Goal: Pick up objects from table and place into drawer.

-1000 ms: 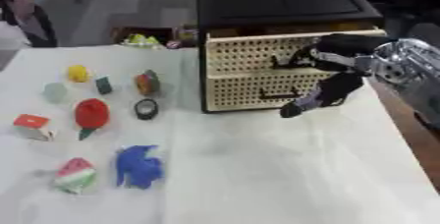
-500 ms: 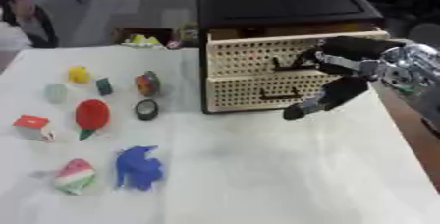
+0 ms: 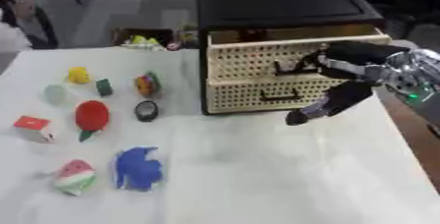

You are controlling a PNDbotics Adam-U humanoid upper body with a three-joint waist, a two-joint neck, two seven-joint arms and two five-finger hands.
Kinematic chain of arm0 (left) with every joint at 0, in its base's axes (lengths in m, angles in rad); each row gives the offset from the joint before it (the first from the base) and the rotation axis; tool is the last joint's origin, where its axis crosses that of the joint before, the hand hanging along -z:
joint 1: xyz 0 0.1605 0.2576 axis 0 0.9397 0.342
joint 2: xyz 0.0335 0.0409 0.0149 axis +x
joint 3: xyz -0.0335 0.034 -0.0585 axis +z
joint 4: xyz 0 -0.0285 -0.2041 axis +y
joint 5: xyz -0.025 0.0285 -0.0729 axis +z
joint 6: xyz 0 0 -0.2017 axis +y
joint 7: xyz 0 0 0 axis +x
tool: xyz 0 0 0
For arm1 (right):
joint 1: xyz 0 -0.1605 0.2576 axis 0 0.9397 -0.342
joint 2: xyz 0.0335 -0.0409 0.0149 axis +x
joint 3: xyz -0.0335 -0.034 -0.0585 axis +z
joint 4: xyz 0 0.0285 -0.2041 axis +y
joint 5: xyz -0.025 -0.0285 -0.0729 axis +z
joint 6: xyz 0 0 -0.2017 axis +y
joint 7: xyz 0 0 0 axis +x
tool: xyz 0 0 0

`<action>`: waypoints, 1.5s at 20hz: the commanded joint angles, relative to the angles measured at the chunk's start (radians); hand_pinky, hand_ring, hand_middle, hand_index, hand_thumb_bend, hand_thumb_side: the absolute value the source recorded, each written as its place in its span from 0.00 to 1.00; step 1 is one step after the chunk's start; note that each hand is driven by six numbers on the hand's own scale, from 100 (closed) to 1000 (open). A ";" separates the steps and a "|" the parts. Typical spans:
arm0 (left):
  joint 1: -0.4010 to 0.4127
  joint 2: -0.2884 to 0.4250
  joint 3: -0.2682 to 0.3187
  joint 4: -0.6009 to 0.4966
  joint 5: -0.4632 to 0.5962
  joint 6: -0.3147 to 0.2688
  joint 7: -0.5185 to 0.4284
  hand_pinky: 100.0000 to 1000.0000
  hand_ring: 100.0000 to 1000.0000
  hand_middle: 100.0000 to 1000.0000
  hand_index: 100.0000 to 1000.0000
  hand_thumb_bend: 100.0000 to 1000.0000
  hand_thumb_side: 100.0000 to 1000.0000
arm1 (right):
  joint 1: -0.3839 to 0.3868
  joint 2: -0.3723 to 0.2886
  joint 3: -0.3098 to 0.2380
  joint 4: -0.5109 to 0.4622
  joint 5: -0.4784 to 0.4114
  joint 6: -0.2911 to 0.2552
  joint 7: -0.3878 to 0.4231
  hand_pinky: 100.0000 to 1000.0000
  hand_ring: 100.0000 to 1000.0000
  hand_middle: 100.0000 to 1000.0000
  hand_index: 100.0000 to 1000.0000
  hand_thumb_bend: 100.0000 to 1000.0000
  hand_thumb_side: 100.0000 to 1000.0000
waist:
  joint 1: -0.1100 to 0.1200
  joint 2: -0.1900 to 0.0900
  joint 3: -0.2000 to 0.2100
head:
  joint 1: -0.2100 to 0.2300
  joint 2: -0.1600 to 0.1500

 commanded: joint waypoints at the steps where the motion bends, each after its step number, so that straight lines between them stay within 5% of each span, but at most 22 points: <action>1: -0.012 0.006 0.001 -0.016 0.001 -0.001 0.001 0.47 0.58 0.58 0.67 0.00 1.00 | 0.009 -0.041 0.003 0.002 -0.002 -0.001 0.018 0.00 0.00 0.00 0.78 0.85 0.84 | 0.000 -0.012 -0.001 | 0.001 -0.013; 23: -0.012 0.007 0.002 -0.016 0.000 0.000 0.005 0.47 0.58 0.58 0.67 0.00 1.00 | 0.023 -0.038 0.002 0.061 -0.016 -0.014 0.074 0.00 0.00 0.00 0.73 0.83 0.79 | -0.002 -0.010 -0.002 | -0.001 -0.021; 30: -0.011 0.006 0.002 -0.016 -0.001 0.001 0.004 0.47 0.58 0.58 0.67 0.00 1.00 | 0.011 -0.037 -0.018 0.038 -0.020 -0.010 0.025 0.00 0.00 0.00 0.74 0.84 0.86 | -0.002 -0.010 -0.002 | 0.000 -0.021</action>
